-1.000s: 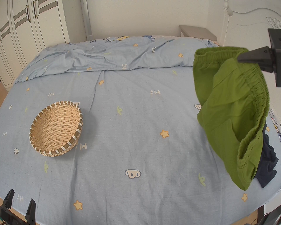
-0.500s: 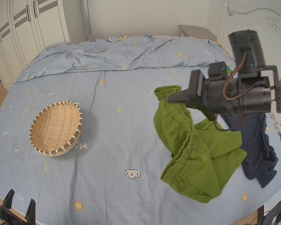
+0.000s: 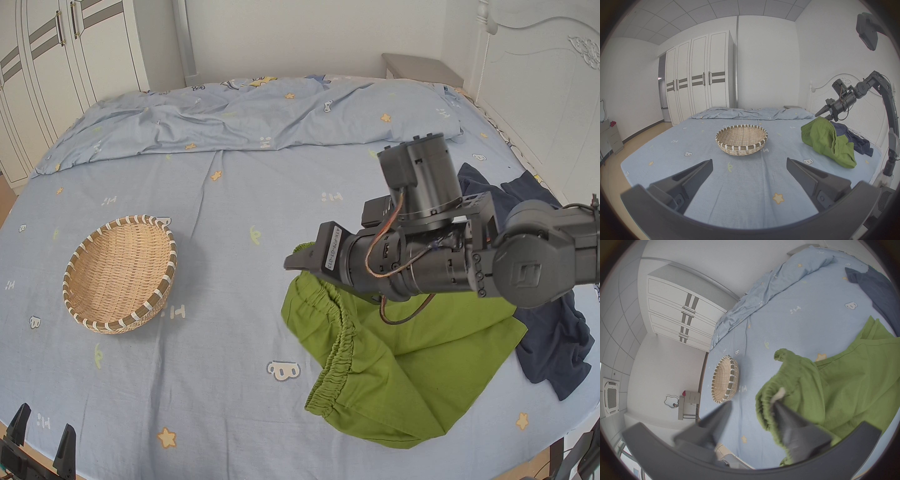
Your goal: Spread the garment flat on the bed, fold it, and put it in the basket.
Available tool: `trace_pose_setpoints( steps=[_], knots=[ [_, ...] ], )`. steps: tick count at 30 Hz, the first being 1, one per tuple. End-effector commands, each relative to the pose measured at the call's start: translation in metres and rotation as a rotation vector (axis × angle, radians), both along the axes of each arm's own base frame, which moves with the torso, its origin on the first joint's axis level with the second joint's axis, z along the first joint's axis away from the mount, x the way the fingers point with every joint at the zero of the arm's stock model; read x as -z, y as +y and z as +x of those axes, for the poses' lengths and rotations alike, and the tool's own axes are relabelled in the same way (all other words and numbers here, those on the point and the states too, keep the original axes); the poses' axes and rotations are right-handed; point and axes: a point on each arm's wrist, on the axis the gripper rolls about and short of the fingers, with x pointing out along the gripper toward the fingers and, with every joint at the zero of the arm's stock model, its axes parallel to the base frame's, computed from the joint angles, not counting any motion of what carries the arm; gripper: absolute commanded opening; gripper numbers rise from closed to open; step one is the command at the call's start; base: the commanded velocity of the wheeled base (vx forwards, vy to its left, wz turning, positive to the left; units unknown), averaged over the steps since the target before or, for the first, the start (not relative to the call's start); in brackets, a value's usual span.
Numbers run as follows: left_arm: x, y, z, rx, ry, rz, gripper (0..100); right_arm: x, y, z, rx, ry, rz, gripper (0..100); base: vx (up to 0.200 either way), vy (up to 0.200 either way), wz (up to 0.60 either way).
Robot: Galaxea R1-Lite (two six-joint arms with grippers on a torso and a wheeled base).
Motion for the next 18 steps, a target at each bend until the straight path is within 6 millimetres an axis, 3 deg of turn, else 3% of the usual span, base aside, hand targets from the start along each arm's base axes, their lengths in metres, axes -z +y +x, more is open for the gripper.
trace_pose_setpoints(
  steps=[1, 13, 18],
  knots=[
    [0.005, 0.000, 0.000, 0.000, 0.001, 0.001, 100, 0.020, 0.009, 0.008, -0.007, 0.028, -0.034, 100, 0.000, 0.000, 0.00],
    [0.005, 0.000, 0.000, 0.000, 0.001, 0.001, 100, 0.022, 0.007, 0.009, -0.058, -0.016, -0.118, 100, 0.000, 0.000, 0.00],
    [0.005, 0.000, 0.000, 0.000, 0.001, 0.001, 100, 0.040, 0.002, -0.003, -0.136, 0.070, -0.300, 100, 0.000, 0.000, 0.00]
  ],
)
